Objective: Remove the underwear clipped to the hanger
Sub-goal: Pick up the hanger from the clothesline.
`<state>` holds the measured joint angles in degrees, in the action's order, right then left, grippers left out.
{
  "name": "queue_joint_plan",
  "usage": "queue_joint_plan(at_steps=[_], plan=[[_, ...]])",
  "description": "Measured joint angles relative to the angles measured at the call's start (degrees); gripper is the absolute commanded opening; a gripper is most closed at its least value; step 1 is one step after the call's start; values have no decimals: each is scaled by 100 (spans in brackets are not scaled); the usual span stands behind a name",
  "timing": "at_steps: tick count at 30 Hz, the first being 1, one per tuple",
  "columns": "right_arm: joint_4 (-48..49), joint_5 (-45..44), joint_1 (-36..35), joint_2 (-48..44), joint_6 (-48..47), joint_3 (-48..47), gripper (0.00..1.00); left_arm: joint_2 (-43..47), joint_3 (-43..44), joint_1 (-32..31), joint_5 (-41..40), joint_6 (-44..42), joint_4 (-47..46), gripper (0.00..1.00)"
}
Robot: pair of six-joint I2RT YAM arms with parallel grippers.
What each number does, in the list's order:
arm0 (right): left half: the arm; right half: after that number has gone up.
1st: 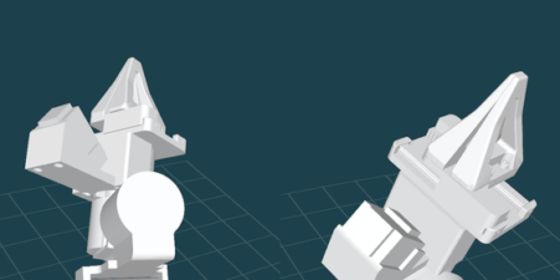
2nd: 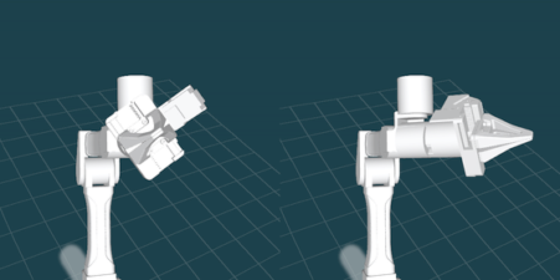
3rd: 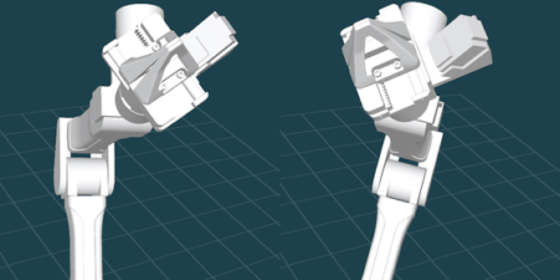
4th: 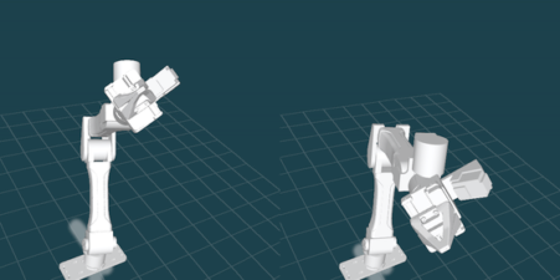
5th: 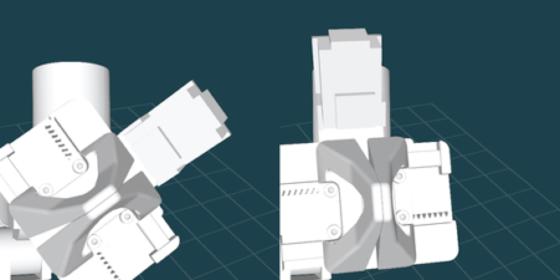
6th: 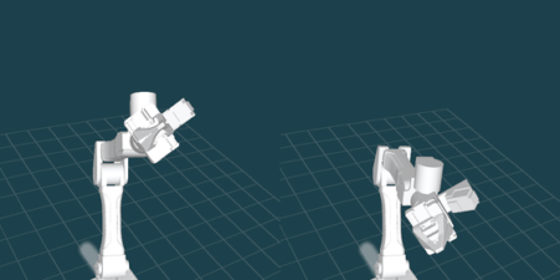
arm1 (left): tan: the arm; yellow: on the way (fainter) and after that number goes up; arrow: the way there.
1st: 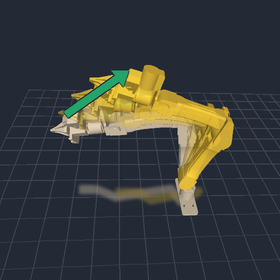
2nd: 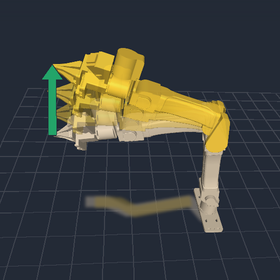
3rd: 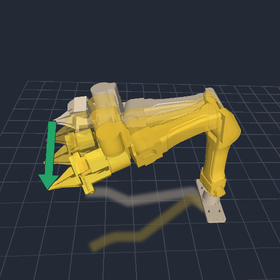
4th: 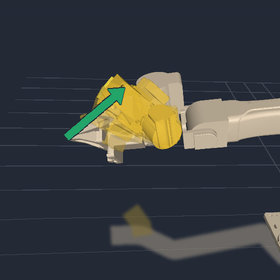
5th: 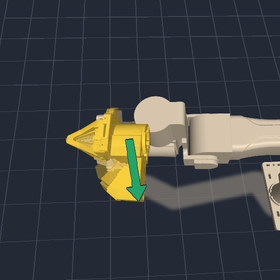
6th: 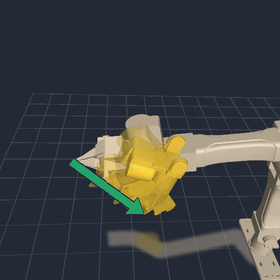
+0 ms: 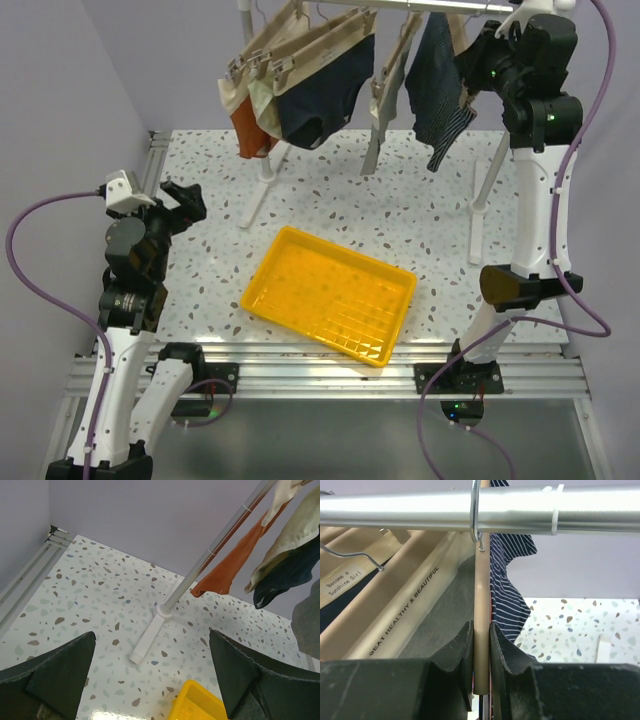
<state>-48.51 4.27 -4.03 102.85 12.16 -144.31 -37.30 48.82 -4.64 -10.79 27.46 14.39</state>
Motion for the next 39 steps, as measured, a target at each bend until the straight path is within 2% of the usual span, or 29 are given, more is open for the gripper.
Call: queue_joint_plan(at_steps=[10, 16, 33, 39], plan=[[422, 120, 46, -92, -308, 295, 0, 2, 0, 0, 433, -2, -256, 100], [566, 195, 61, -531, -393, 898, 0, 0, -2, 0, 791, -20, -525, 100], [625, 498, 195, -2273, -1078, 3335, 0, -319, -382, 0, 2677, -219, -2048, 100], [483, 942, 638, -3115, -1587, 4631, 0, -710, -649, -26, 3491, -313, -3051, 100]])
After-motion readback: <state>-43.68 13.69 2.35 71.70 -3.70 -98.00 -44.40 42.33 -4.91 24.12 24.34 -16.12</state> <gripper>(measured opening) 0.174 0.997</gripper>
